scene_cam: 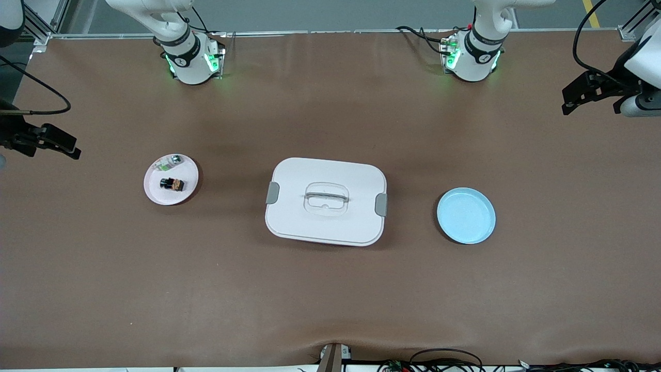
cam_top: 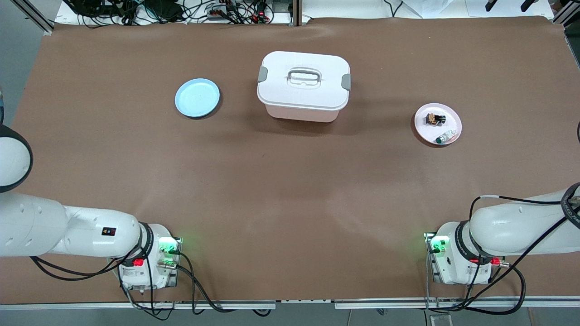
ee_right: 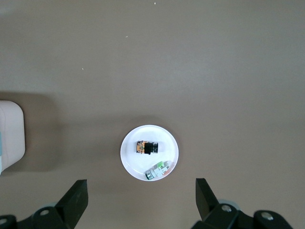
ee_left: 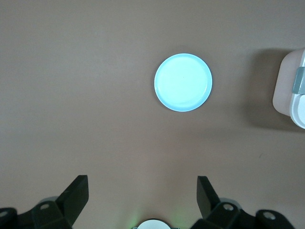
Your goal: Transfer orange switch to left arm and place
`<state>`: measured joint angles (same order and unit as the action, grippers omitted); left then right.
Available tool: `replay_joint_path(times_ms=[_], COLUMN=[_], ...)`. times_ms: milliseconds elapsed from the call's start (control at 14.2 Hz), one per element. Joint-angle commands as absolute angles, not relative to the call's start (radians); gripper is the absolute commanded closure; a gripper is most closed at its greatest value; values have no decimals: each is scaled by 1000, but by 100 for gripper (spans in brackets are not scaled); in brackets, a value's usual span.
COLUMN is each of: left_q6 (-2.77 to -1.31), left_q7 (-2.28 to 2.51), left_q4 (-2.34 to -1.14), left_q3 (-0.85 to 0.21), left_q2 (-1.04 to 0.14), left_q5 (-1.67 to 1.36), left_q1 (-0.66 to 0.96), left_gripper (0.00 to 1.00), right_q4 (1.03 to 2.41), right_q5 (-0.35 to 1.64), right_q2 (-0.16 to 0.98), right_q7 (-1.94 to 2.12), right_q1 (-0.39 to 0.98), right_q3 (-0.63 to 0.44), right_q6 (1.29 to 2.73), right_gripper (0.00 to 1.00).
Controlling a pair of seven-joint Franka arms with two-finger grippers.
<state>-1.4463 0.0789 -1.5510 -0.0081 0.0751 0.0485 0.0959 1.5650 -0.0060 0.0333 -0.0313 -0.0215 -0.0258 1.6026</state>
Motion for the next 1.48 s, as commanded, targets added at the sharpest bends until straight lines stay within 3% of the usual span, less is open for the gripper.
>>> replay_joint_path(times_ms=[0, 1408], left_q6=[-1427, -1442], left_q7=[58, 58], left_q4=[-1528, -1543], left_q3=[-9, -8], left_q2=[67, 35], left_q5=[35, 38], left_q1=[92, 84], left_gripper=[0, 0], right_q4=[1555, 1560], right_q5=[9, 54], right_q2=[25, 84], right_q7=[-38, -48], right_q1=[-48, -70], right_q3=[-12, -18], right_q6=[1577, 1612], right_gripper=[0, 0])
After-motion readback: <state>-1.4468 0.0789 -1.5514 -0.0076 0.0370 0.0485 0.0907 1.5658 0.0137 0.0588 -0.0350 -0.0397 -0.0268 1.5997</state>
